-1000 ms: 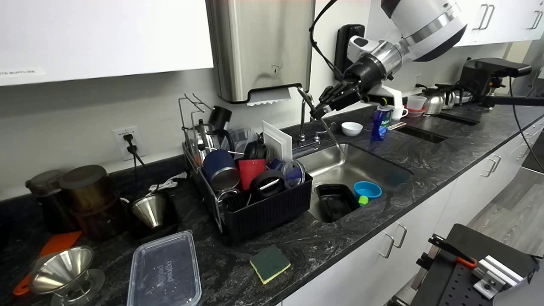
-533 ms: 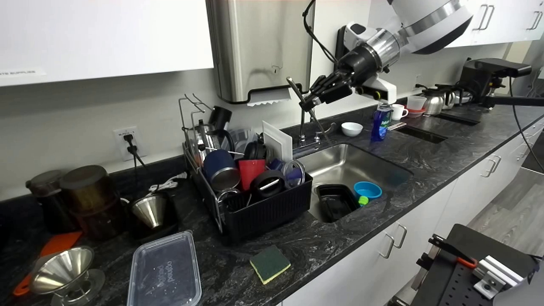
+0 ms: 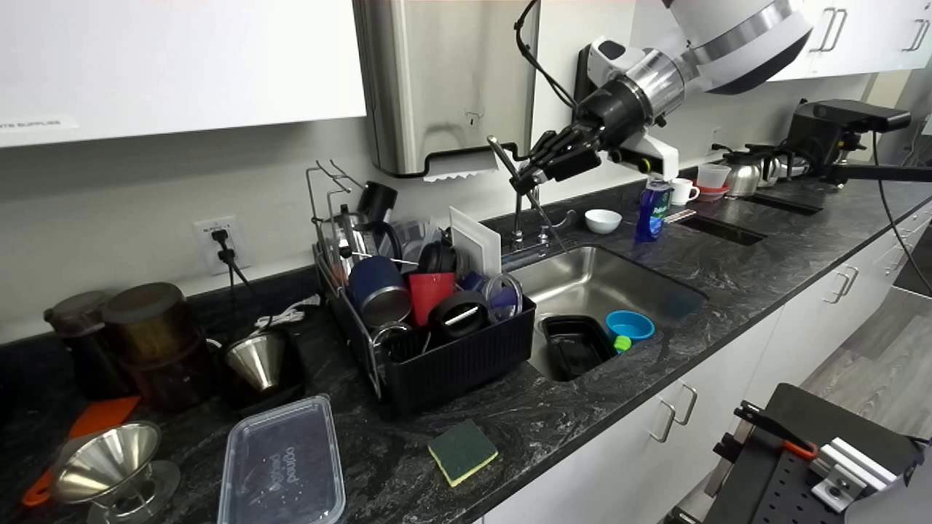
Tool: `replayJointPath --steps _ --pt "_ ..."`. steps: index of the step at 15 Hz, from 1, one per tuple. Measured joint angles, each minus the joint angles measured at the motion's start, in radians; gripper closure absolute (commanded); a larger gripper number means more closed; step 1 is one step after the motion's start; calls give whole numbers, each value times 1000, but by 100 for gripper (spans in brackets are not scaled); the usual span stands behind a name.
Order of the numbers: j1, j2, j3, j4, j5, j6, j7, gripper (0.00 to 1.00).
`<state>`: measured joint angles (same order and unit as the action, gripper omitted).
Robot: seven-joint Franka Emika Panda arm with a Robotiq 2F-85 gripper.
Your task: Put the knife in the sink on the dish rack
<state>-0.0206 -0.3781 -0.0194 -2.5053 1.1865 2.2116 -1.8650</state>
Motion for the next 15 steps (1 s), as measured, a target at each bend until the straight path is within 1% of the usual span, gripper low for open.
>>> replayJointPath --steps 13,14,15 --pt "0 0 0 0 0 2 0 86" --pt "0 0 0 0 0 2 0 96" --pt "0 0 0 0 0 2 0 96"
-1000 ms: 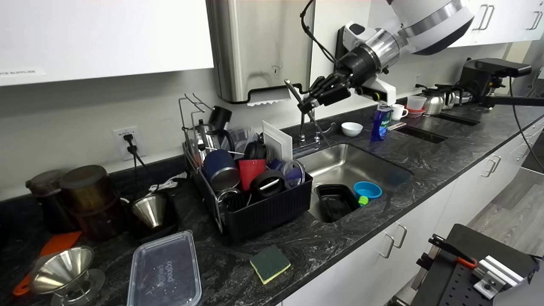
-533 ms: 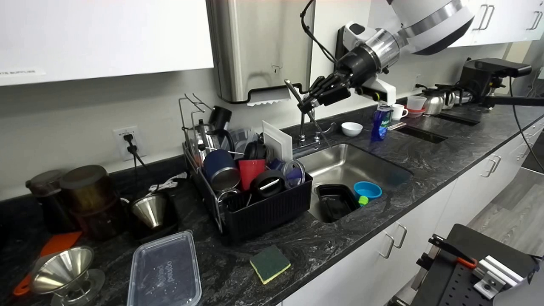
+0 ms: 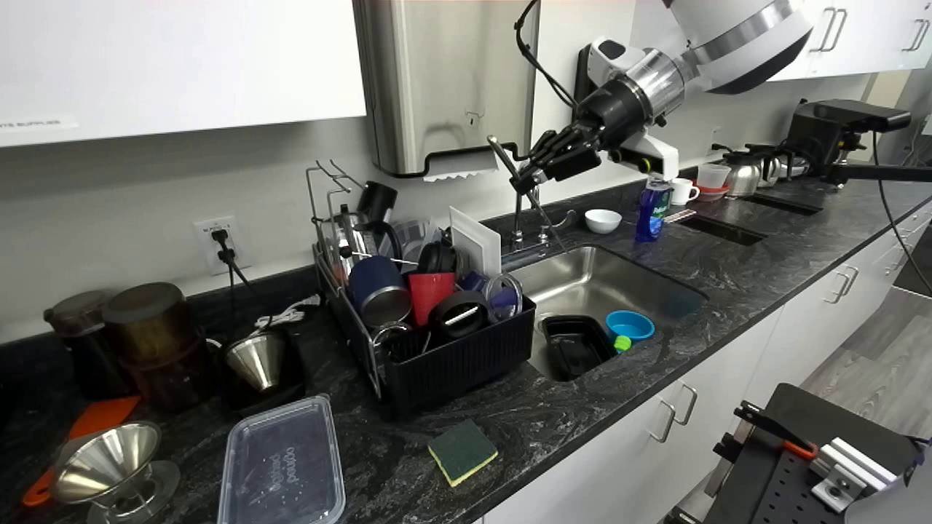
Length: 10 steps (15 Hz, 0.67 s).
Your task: Put the knife in the sink on the dish rack
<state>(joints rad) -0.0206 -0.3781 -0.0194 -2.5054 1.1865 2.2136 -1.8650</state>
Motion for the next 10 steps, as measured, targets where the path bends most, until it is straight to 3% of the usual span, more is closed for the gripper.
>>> replayJointPath --steps 4,10 --pt "17 0 6 1 7 0 1 96" --pt "86 2 55 8 122 0 -3 96"
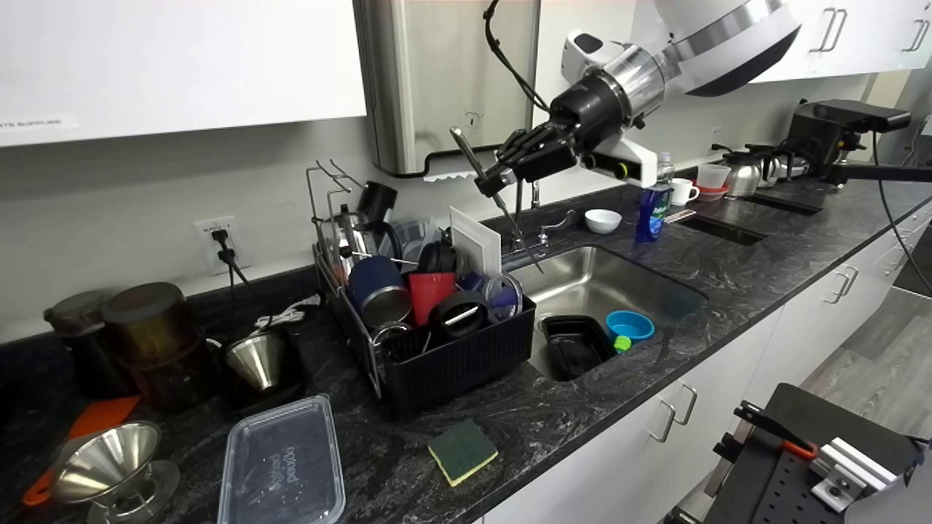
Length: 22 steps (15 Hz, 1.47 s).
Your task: Put the knife in the sink on the dish rack
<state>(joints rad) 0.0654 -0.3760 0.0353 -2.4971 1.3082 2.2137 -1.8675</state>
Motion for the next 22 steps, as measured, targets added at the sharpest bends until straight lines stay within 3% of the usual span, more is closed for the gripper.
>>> replayJointPath --steps 5,16,22 --pt "21 34 42 0 90 11 -35 96" --pt "82 104 219 44 333 390 -137 96" --pt "89 201 265 102 414 456 -205 96"
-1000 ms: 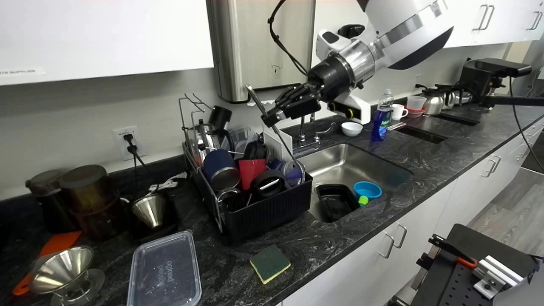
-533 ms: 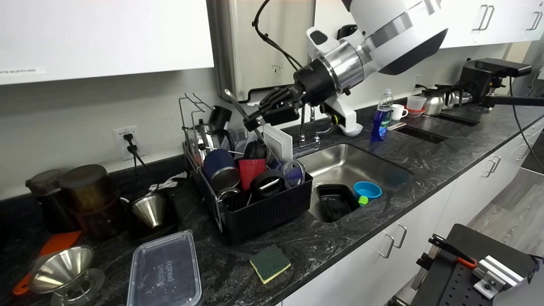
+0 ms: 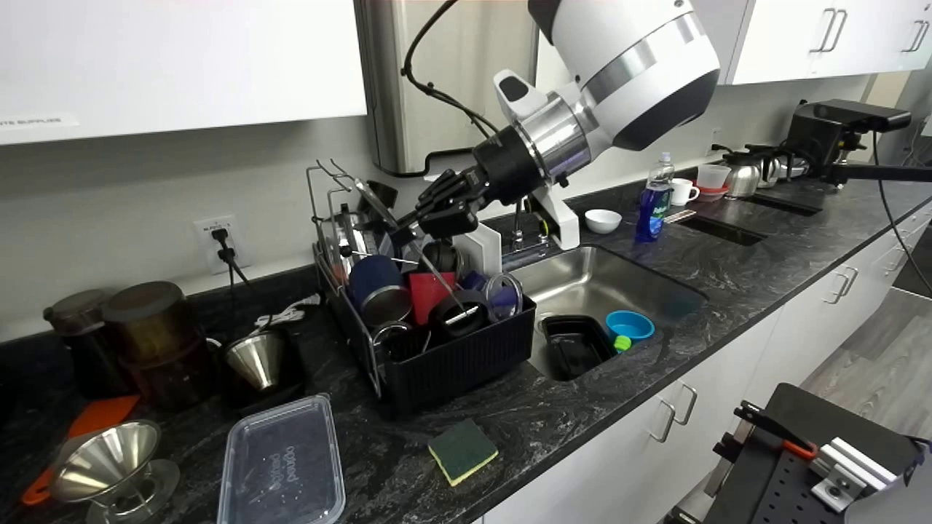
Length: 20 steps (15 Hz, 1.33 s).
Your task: Put the knife in the sink on the dish rack
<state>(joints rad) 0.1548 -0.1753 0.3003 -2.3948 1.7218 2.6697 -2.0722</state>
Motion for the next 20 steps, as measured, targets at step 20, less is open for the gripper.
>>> replayJointPath --steps 20 --pt "-1 186 -134 78 174 -406 -319 96"
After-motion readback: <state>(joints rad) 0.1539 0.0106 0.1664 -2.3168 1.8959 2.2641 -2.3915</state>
